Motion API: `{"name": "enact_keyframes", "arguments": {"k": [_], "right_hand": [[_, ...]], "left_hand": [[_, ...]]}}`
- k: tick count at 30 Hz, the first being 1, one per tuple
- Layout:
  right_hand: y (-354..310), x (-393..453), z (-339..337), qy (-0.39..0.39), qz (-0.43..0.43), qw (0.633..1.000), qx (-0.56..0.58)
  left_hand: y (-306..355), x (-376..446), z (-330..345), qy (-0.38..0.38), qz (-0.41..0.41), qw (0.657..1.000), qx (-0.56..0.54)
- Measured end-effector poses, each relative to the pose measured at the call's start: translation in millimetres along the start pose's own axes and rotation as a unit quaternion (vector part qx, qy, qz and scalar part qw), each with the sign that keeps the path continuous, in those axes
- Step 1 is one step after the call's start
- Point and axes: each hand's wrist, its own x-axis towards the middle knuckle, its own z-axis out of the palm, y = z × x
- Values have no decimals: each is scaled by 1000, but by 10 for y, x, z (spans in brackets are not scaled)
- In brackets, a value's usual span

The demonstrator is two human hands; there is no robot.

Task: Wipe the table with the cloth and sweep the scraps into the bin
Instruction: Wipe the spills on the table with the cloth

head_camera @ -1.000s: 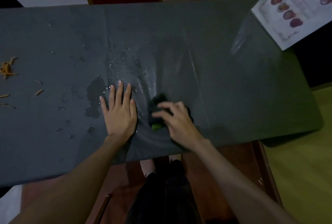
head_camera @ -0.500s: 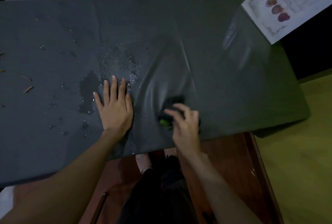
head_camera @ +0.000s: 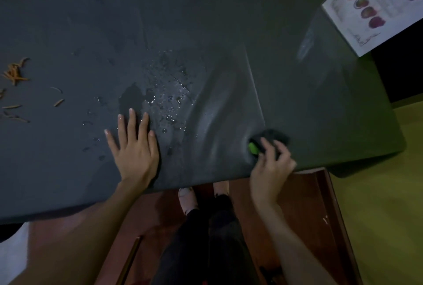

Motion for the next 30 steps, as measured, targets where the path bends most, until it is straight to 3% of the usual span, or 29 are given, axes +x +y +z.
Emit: {"name": "enact_keyframes", "arguments": {"k": [4, 7, 8, 9, 11, 13, 15, 17, 20, 22, 25, 28, 29, 30], "right_hand": [[-566, -579, 200, -93, -142, 984, 60], [-540, -591, 170, -202, -335, 913, 117], [-462, -438, 140, -207, -374, 896, 122], [-366, -222, 129, -174, -378, 901, 119], [-129, 350, 162, -41, -263, 961, 79], [57, 937, 190, 40, -48, 998, 29], [62, 1318, 263, 51, 96, 994, 13], [-160, 1454, 417, 35, 100, 994, -12], [-730, 1195, 627, -32, -58, 997, -24], [-1033, 740, 674, -107, -200, 974, 4], [-1131, 24, 540, -218, -364, 902, 75], [-844, -1, 369, -282, -486, 819, 116], [-740, 139, 348, -261, -490, 824, 116], [-649, 328, 345, -219, -459, 854, 112]], "left_hand": [[-43, -17, -24, -7, -2, 1000, -24], [-34, -17, -64, -6, -3, 999, -37], [-51, -15, -71, -6, -8, 999, -36], [-82, -9, -75, -6, -14, 999, -33], [-168, 14, -76, -5, -26, 999, -22], [-240, 24, -59, -9, -25, 1000, -10], [-266, 12, -39, -8, -22, 1000, -5], [-260, 7, -28, -5, -24, 1000, -6], [-265, 5, -29, -6, -21, 1000, -15], [-271, 8, -37, -12, -21, 1000, -20], [-280, 14, -63, -18, -23, 999, -28], [-267, 21, -109, -21, -26, 999, -36], [-251, 28, -126, -21, -30, 999, -40], [-233, 37, -141, -20, -37, 998, -42]]}}
